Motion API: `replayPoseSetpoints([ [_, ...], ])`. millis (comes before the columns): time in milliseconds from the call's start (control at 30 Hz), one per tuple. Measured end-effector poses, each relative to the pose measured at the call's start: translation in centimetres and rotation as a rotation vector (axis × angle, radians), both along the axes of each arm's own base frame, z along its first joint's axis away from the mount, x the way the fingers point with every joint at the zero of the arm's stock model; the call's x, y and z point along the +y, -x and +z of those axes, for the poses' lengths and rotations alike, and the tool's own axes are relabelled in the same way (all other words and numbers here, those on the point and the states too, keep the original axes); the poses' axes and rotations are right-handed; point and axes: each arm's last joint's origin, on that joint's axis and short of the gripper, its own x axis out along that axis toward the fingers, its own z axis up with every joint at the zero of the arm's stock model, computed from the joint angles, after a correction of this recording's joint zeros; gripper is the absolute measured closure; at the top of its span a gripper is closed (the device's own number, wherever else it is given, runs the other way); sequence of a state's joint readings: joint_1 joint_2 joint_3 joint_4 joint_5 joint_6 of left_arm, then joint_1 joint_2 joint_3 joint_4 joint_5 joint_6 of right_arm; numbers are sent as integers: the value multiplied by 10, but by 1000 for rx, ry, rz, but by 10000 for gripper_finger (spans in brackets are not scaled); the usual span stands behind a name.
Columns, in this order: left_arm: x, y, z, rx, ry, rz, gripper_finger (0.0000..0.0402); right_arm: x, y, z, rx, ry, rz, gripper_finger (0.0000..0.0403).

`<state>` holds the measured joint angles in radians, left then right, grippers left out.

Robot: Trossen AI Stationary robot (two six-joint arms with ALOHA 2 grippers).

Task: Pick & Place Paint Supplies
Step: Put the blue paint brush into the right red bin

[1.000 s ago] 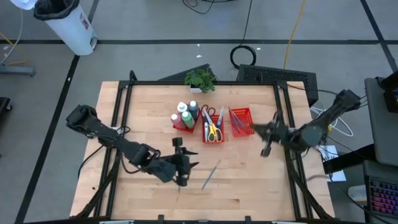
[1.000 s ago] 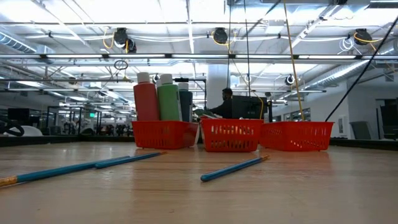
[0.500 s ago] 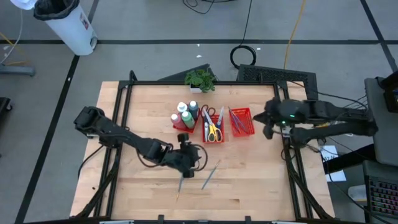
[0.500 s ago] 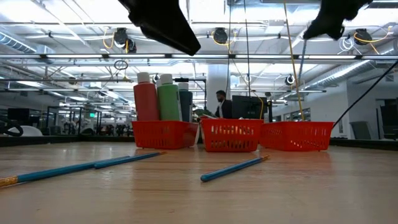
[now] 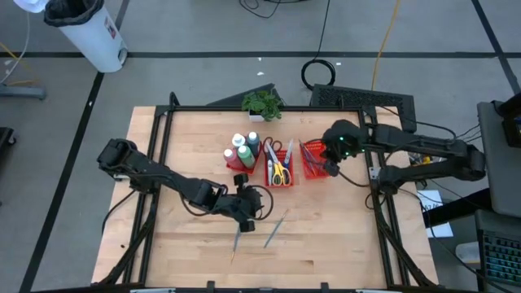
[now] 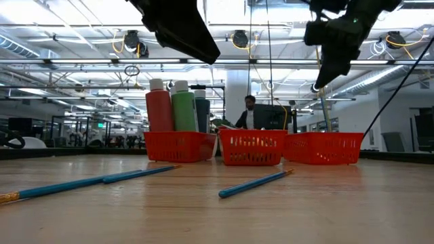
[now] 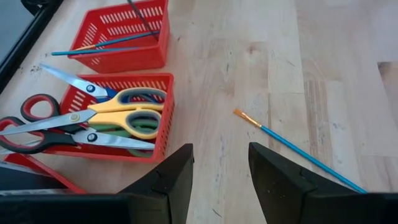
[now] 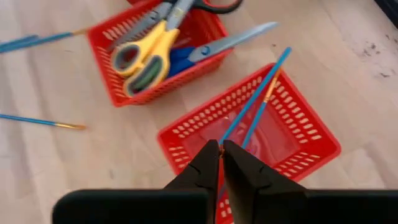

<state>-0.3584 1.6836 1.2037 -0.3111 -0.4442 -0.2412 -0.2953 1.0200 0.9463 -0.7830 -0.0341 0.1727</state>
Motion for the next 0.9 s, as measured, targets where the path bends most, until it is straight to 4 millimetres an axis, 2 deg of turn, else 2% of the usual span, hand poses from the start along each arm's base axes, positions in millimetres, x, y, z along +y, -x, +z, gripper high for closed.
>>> replayPoseSetpoints([
  [167,0,0,0,0,0,0,243,-9,-10,-8,38,26,-24,368],
  [333,0,0,0,-1,-1,-1,243,-12,-18,-10,20,58,-17,306],
  [533,0,0,0,-2,5,4,243,-20,-22,-5,16,278,-81,221],
  [667,0,0,0,-6,29,21,243,-22,-26,-1,-23,349,-53,182],
  [900,-2,-1,1,-20,111,33,243,2,-43,10,-231,280,138,161],
])
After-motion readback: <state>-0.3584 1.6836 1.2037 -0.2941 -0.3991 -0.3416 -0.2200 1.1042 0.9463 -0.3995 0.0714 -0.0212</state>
